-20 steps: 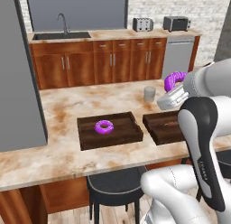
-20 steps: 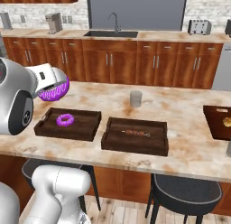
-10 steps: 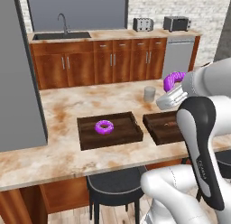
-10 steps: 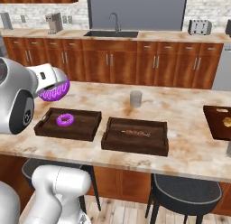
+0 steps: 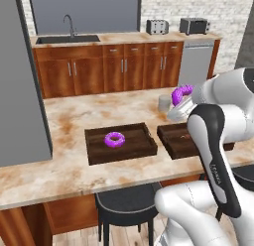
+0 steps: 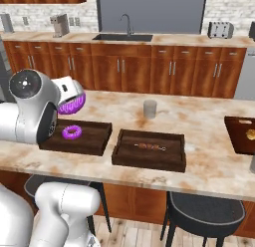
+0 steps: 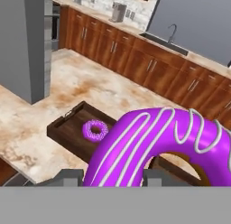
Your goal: Take the donuts from the fridge and place them on the empty tray on the dining counter.
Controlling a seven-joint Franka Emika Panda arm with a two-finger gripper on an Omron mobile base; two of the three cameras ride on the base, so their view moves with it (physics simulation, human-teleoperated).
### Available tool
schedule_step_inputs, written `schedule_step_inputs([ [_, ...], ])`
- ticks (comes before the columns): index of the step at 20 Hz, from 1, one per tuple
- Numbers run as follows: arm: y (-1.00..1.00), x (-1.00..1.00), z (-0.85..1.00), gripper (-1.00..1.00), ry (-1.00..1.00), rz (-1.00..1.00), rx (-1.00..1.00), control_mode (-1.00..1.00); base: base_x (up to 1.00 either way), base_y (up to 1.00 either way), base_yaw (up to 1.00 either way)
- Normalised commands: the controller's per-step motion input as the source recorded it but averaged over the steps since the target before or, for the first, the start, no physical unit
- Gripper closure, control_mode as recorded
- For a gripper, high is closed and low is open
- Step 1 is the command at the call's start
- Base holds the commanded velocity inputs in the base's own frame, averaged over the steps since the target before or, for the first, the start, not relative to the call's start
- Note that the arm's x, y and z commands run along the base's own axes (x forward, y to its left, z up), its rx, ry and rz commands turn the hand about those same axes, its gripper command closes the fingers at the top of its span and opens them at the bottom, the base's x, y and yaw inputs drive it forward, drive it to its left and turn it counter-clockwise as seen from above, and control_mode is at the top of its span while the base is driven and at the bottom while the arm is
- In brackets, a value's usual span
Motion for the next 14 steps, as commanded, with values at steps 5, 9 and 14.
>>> schedule_step_inputs([
  [5, 0.0, 0.28, -0.29, 1.0, 0.26, 0.04, 0.0, -1.0, 0.0, 0.0, 0.0],
  [9, 0.13, 0.01, -0.31, 1.0, 0.36, 0.0, -0.09, -1.0, 0.0, 0.0, 0.0],
  [14, 0.24, 0.0, -0.34, 1.0, 0.3, 0.0, -0.05, -1.0, 0.0, 0.0, 0.0],
])
